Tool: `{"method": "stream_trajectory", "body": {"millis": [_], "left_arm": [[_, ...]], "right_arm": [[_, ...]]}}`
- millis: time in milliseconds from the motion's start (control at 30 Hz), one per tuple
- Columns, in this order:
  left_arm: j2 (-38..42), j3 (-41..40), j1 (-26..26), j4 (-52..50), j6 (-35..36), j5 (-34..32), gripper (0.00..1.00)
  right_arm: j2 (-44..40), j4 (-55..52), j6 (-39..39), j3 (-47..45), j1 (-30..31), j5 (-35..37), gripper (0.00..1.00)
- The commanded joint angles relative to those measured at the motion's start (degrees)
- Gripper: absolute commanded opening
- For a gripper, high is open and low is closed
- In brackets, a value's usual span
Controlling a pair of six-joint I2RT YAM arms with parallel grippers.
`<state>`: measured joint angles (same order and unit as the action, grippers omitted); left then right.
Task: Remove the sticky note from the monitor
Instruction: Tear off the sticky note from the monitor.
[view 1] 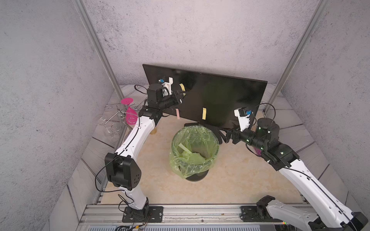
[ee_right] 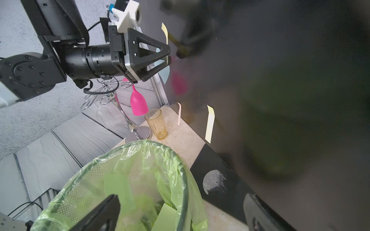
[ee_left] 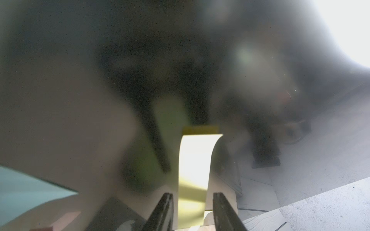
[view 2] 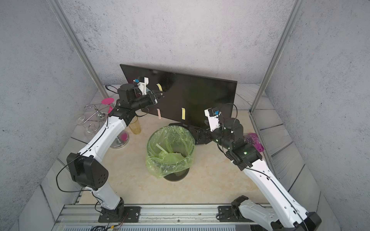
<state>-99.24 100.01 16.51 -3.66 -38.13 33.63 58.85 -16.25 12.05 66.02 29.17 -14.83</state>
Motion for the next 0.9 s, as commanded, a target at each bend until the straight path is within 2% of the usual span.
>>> {"method": "stream_trajectory", "body": {"millis": [0,267,533,833,867], "left_arm": [[-1.5,2.3,-0.3,1.1,0.0,1.4,0.37],[-2.8,2.5,-0.2,1.9,-0.6,2.4,0.35],[-2.1,2.2,-0.2,3.0,-0.6,2.5,0.24],[-1.9,2.6,-0.2,2.9,-0.4,2.8,0.00],[-1.8,2.5,-0.2,2.7,-0.2,2.7,0.00]], "right_arm": [[0.3,1.1,0.5,-0.6,-0.2,-0.1,0.99],[0.6,1.3,0.4,-0.7,-0.2,-0.2,0.99],[0.9,1.6,0.5,-0.8,-0.3,-0.2,0.99],[1.1,1.7,0.5,-1.0,-0.2,-0.2,0.99],[1.1,1.7,0.5,-0.9,-0.2,-0.2,0.99]]}}
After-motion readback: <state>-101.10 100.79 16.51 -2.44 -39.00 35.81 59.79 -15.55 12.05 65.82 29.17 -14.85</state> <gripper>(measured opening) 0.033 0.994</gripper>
